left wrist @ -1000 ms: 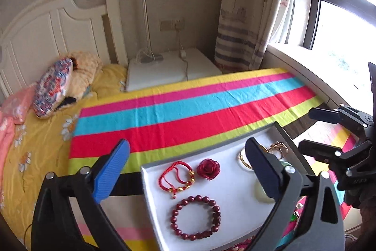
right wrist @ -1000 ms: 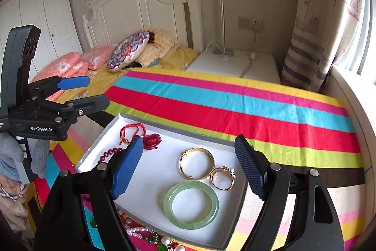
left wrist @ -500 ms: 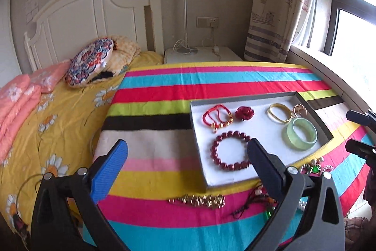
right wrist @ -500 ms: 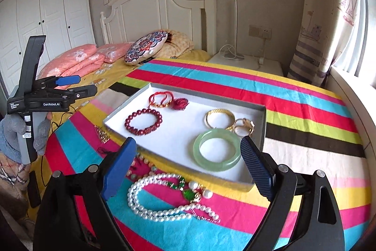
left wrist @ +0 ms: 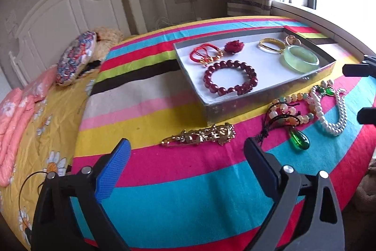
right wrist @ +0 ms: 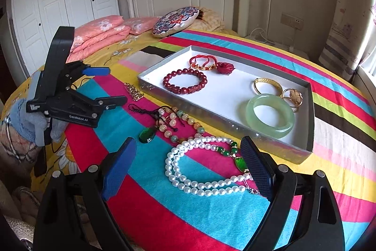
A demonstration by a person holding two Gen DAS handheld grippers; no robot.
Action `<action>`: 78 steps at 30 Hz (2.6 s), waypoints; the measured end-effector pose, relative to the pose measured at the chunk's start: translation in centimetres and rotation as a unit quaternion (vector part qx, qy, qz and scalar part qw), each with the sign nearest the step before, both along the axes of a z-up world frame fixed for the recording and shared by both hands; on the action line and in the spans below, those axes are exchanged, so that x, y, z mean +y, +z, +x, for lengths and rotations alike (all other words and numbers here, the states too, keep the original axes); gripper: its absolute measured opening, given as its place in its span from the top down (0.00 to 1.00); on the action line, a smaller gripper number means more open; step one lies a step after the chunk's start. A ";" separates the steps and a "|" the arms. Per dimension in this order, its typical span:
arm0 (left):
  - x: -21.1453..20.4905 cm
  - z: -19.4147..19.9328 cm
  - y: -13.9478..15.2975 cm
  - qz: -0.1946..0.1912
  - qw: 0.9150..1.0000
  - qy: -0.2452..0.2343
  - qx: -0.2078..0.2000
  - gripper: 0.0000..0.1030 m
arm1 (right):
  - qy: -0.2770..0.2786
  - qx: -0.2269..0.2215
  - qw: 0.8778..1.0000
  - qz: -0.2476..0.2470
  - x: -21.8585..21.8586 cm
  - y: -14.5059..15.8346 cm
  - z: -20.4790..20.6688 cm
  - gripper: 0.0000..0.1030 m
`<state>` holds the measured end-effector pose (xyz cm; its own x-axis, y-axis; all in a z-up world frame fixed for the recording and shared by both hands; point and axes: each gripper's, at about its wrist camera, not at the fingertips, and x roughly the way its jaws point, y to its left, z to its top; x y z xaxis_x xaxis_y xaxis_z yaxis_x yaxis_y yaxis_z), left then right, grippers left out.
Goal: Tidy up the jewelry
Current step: 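Open both grippers and withdraw them from the tray, then grasp the gold brooch pin with the left gripper while the right gripper grasps the green pendant cord, then carry the brooch into the tray with the left gripper while the right gripper carries the green pendant there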
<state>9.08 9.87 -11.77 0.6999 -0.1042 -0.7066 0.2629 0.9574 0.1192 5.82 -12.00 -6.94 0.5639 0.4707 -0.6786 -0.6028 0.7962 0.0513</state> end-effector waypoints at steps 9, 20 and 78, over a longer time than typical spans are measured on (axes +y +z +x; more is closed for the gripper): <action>-1.0 3.0 -0.9 0.059 0.993 -0.098 0.032 0.10 | 0.066 0.033 0.997 0.027 1.8 -0.7 -0.8 0.17; 0.5 1.6 -0.9 -0.037 0.994 -0.081 0.062 0.67 | 0.106 0.069 0.992 -0.023 6.1 -3.3 -0.3 0.43; 2.3 -5.1 3.4 -0.133 0.991 -0.001 -0.002 0.88 | 0.218 -0.023 0.973 -0.072 9.7 0.6 3.2 0.91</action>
